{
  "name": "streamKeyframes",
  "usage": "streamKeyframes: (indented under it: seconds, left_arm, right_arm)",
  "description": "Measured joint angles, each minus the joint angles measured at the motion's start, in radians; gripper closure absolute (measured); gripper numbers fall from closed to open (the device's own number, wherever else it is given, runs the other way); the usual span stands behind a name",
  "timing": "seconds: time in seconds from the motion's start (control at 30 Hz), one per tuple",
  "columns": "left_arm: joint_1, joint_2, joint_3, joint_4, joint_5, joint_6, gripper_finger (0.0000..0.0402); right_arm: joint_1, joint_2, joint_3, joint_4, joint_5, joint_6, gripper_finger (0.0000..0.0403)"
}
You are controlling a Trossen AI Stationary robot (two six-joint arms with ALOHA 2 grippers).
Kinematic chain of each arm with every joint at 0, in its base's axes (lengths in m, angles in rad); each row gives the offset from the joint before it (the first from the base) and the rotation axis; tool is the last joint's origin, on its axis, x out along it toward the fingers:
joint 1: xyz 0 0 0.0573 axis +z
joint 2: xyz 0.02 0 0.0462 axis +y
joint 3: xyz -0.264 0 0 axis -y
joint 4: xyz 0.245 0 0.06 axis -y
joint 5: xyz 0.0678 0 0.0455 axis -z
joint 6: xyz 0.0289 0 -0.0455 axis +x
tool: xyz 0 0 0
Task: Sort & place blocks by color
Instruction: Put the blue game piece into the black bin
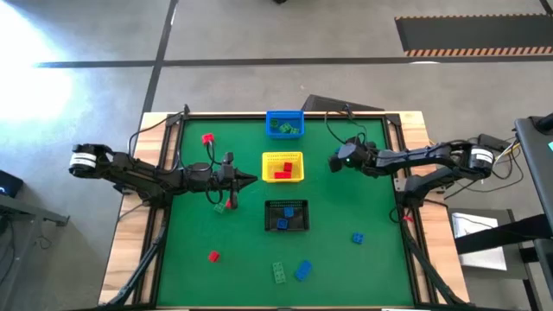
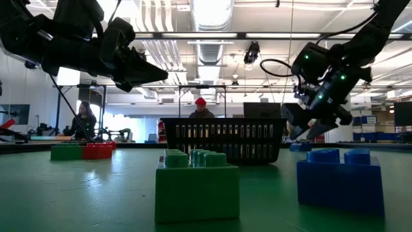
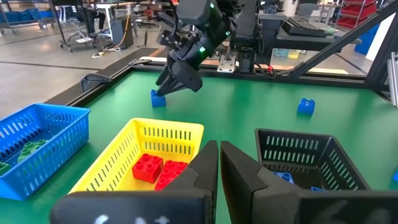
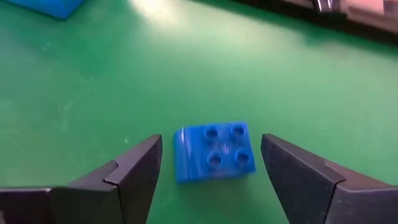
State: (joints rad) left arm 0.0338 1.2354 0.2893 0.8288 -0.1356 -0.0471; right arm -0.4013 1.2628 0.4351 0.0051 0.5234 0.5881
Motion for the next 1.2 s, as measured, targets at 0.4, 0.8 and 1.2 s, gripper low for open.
streamKeyframes:
  seconds: [0.4,0.8,1.2]
  left_arm:
    - [0.000,0.000,-0.001,0.000,0.000,0.001,0.0402]
    - [0.000,0.000,0.000,0.000,0.000,0.002,0.0402]
    - [0.000,0.000,-0.001,-0.001,0.000,0.002,0.0402]
  right_arm:
    - [-0.244,0.003,0.090,0.007,-0.374,-0.342,0.0135]
    - [-0.329,0.087,0.194,-0.115,-0.602,-0.406,0.0279]
    - [-0.316,0.172,0.475,-0.702,-0.565,-0.460,0.0390]
